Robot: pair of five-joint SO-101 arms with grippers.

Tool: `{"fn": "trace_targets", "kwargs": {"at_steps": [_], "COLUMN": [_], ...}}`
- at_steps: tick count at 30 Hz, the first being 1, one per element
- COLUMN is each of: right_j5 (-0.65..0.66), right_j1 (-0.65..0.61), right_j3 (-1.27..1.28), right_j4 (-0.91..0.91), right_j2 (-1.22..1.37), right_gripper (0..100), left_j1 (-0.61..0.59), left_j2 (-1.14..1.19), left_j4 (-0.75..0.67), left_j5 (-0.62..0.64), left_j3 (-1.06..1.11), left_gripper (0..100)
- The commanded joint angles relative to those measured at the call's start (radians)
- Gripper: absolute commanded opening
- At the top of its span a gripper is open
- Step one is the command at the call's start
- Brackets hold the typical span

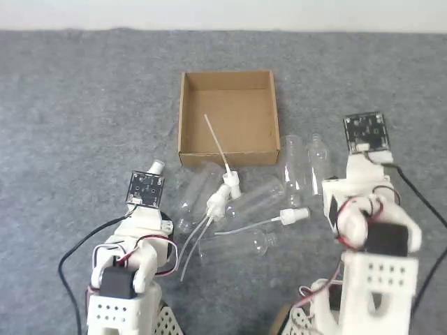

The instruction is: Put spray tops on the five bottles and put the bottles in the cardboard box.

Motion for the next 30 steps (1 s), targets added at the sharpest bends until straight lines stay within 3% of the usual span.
{"fn": "trace_targets", "kwargs": {"at_steps": [1,6,13,30], "right_j5": [0.012,0.009,0.011,0.008], "right_j1": [0.005,0.002,-0.097,-0.104], "right_j3": [-0.092,-0.187,-0.302,-0.689], "right_j4": [-0.002,-0.001,-0.001,-0.001], "right_j2": [0.117,0.249,0.455,1.023], "right_gripper": [16.5,16.5,16.6,16.6], "left_j1": [-0.006,-0.006,-0.006,-0.006], "left_j2": [-0.018,-0.018,-0.018,-0.018], "left_j4": [0.003,0.003,0.003,0.005], "left_j5": [0.002,0.002,0.002,0.002], "left_j3": [-0.013,-0.013,-0.013,-0.013], "left_gripper": [2,2,2,2]}}
